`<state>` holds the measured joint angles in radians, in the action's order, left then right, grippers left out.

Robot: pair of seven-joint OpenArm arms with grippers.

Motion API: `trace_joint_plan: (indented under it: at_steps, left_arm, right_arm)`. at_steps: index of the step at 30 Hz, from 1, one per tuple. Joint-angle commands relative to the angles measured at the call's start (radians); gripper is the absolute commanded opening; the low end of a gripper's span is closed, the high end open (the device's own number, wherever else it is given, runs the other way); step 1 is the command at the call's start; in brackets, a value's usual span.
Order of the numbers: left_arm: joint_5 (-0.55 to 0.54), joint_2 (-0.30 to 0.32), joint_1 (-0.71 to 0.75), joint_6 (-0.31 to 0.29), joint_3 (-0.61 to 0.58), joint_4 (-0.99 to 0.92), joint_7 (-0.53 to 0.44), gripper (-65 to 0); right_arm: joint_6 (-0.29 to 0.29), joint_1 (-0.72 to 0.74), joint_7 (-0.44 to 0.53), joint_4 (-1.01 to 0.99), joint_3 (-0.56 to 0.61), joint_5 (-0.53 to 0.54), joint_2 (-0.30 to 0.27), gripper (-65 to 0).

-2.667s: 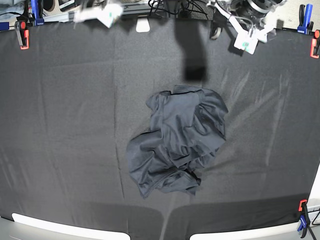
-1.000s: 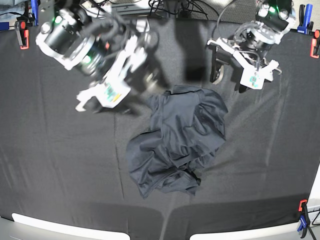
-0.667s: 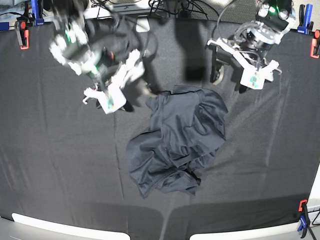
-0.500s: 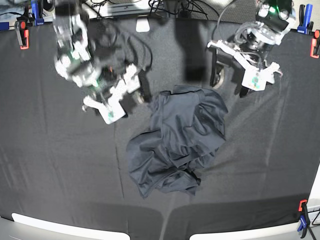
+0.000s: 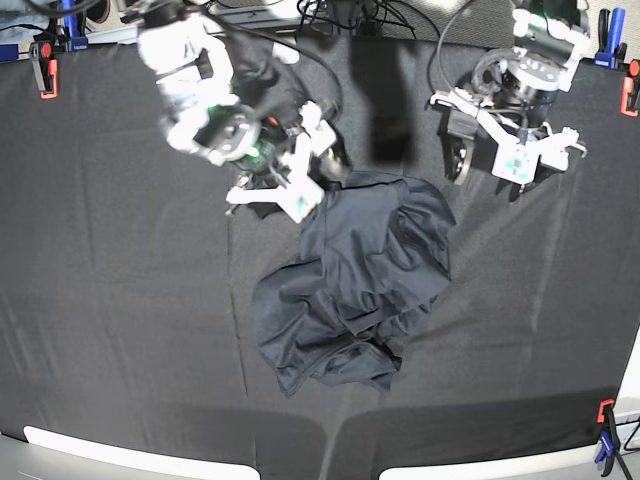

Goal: Layout the t-shirt on the table in an organized manner, then fold the t-shirt properly
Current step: 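Reach the right gripper to the shirt's edge and grasp it, then drag the grasped shirt with the right gripper away from the left gripper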

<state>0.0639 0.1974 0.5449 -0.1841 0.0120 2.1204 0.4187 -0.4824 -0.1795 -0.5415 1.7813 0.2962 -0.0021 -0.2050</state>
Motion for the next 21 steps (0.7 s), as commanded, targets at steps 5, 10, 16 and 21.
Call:
trace_joint_plan:
  at_steps: [5, 10, 16, 21]
  left_arm:
    - [-0.004, 0.003, -0.002, 0.009, 0.0, 0.019, -0.023, -24.4]
    - [-0.005, 0.003, -0.002, 0.009, 0.0, 0.019, -0.023, -24.4]
    - [-0.004, 0.003, -0.002, 0.008, 0.0, 0.019, -0.023, -24.4]
    - [-0.003, 0.003, 0.001, 0.008, 0.0, 0.019, -0.023, -24.4]
  right_arm:
    - [0.03, 0.014, 0.027, 0.018, 0.006, -0.003, -0.002, -40.4]
    - [0.029, 0.014, 0.042, 0.018, 0.006, 0.005, -0.002, -41.6]
    - [0.032, 0.03, 0.08, -0.033, 0.006, 0.001, 0.004, -51.9]
    - [0.033, 0.03, 0.029, -0.023, 0.004, -0.08, 0.026, -65.0]
